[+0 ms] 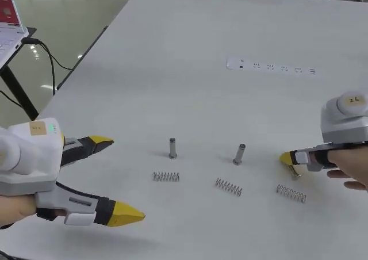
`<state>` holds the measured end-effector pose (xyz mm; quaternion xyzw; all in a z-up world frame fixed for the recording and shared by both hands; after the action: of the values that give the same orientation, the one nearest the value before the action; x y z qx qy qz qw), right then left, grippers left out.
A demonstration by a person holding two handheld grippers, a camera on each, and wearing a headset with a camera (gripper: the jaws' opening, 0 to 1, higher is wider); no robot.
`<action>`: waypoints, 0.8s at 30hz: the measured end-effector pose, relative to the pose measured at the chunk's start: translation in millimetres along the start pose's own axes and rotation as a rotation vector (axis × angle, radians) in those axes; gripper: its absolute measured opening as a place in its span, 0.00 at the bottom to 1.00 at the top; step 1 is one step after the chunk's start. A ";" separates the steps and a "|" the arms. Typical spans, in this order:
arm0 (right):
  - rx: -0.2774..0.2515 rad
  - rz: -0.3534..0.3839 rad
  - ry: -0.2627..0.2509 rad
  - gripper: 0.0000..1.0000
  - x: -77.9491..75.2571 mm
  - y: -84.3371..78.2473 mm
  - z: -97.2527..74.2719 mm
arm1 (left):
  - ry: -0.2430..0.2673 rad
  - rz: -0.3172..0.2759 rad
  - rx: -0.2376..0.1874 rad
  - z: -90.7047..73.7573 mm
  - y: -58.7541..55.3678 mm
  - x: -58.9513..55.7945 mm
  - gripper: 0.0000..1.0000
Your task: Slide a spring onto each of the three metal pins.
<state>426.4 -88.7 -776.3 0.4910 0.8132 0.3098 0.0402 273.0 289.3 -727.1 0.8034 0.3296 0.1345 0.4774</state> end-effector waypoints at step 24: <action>-0.126 -0.060 -0.016 0.05 5.3 -0.1 -24.9 | -0.011 -0.013 0.036 6.6 -8.2 2.0 0.98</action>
<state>414.3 -96.0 -755.0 0.4655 0.8060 0.3551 0.0866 274.7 288.9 -737.6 0.8104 0.3347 0.1209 0.4653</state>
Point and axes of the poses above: the centre of the closed fingertips' face, and the gripper's own axes: z roughly forward along the fingers, x roughly to its left, y roughly out of its top, the point moved 10 cm from there along -z, roughly backward along the fingers
